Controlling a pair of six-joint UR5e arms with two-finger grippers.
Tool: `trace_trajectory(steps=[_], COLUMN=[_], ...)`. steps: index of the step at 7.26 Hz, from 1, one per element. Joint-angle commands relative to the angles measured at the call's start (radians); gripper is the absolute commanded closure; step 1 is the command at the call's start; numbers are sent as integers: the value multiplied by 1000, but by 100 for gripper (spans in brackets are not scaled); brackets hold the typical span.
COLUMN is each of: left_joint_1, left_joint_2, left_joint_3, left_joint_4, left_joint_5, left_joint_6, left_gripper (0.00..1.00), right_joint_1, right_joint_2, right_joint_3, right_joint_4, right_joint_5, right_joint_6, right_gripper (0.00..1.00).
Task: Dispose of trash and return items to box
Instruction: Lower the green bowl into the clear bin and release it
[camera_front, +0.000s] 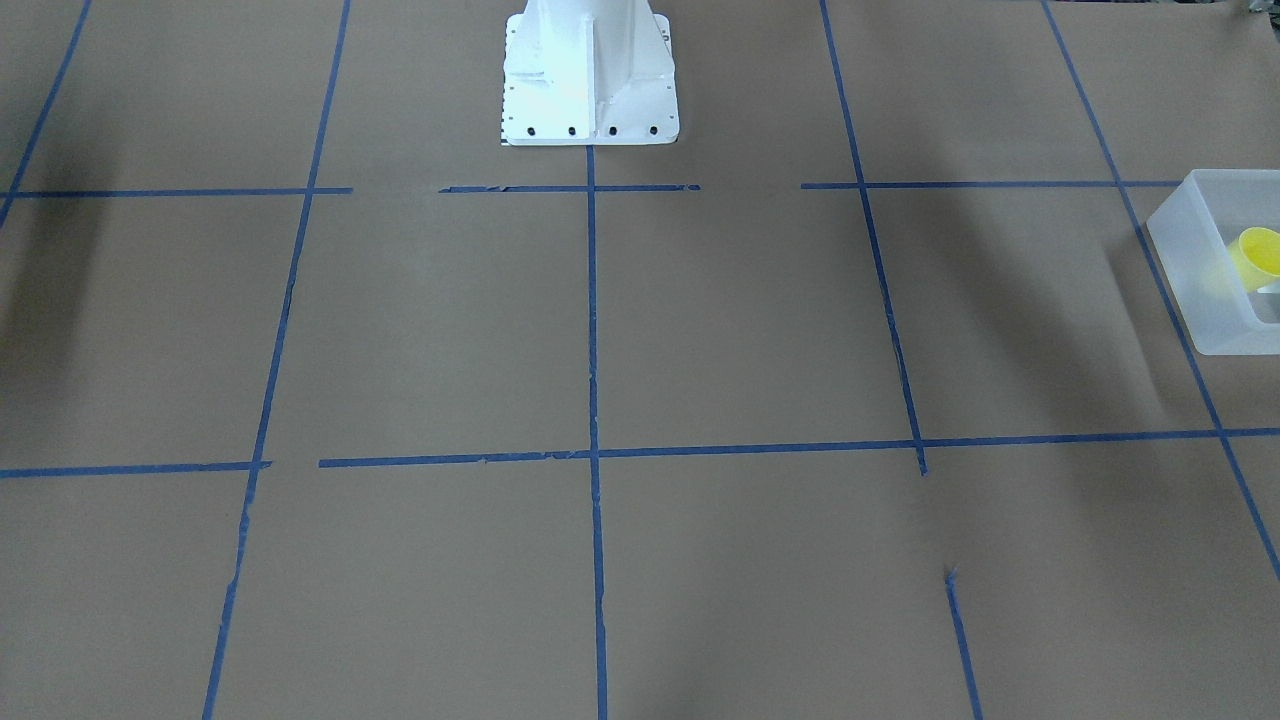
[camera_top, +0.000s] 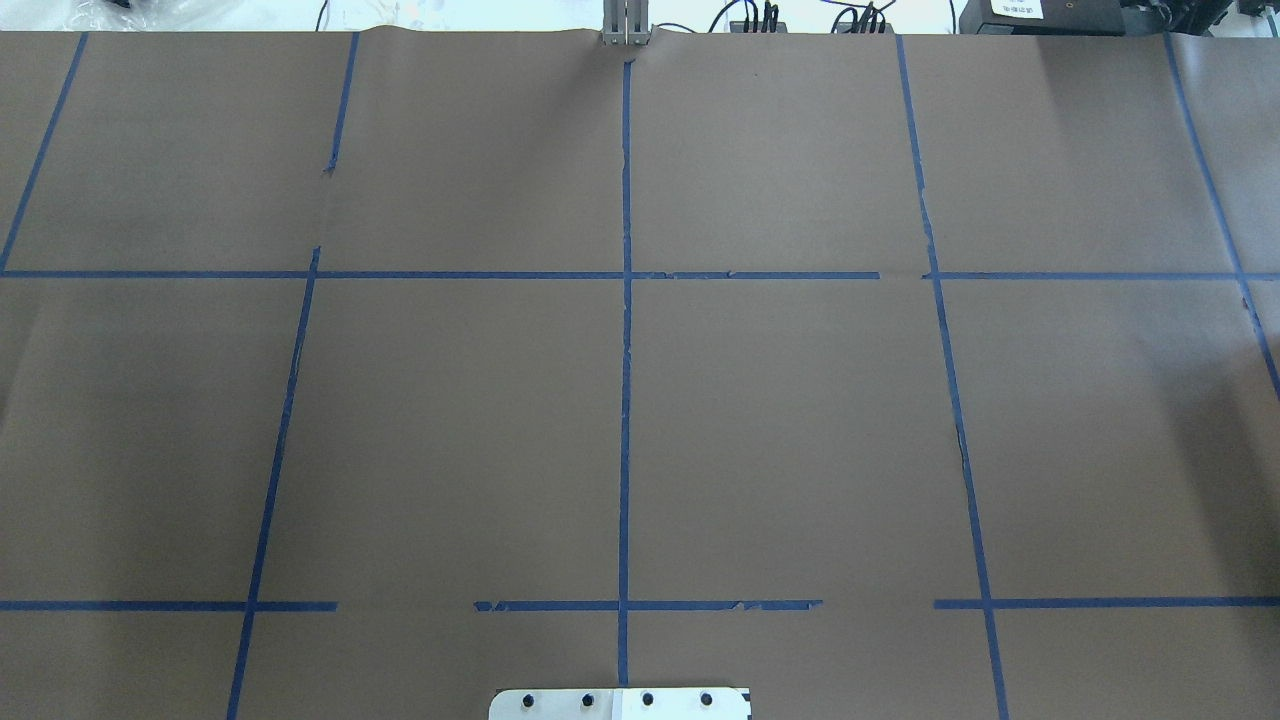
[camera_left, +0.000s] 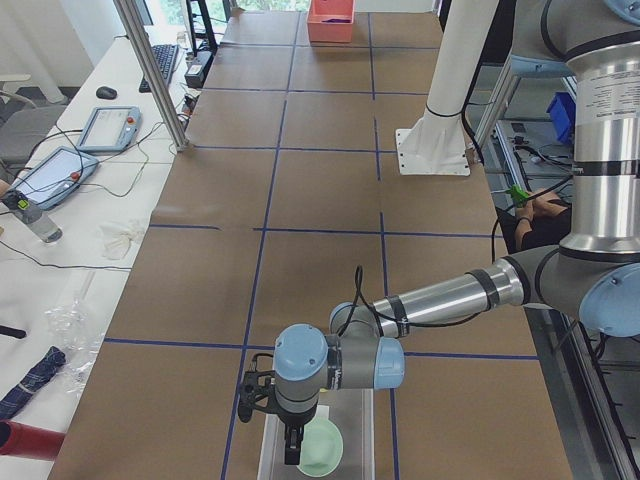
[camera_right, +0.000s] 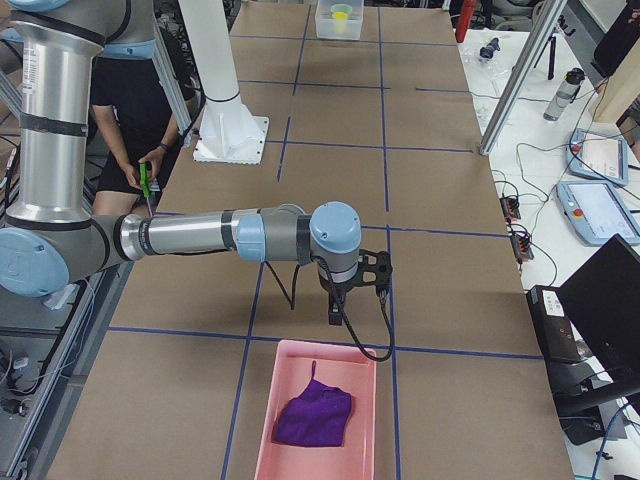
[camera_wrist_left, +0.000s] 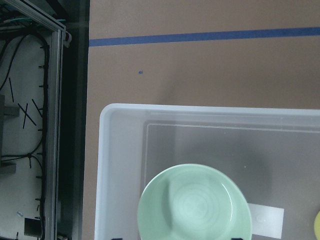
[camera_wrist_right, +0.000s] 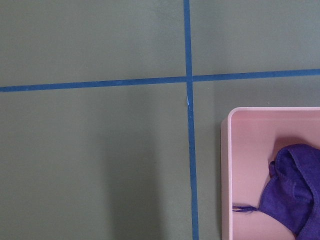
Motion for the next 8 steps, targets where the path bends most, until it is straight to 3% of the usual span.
trace_trajectory(steps=[1, 2, 3, 4, 8], left_joint_1=[0, 3, 5, 25, 161], left_joint_2=[-37, -54, -68, -74, -73], left_joint_3=[-129, -195, -224, -223, -232], left_joint_4=[82, 158, 224, 237, 234], left_joint_5=[-8, -23, -122, -161, -166], left_joint_6=[-97, -151, -159, -160, -160], left_gripper=[0, 0, 0, 0, 0], right_joint_1=[0, 0, 0, 0, 0], right_joint_2=[1, 1, 1, -1, -4], right_joint_3=[5, 12, 11, 3, 3], right_joint_4=[2, 2, 2, 0, 0], right_joint_5=[0, 0, -1, -2, 2], right_joint_6=[-1, -1, -1, -1, -1], right_gripper=[0, 0, 0, 0, 0])
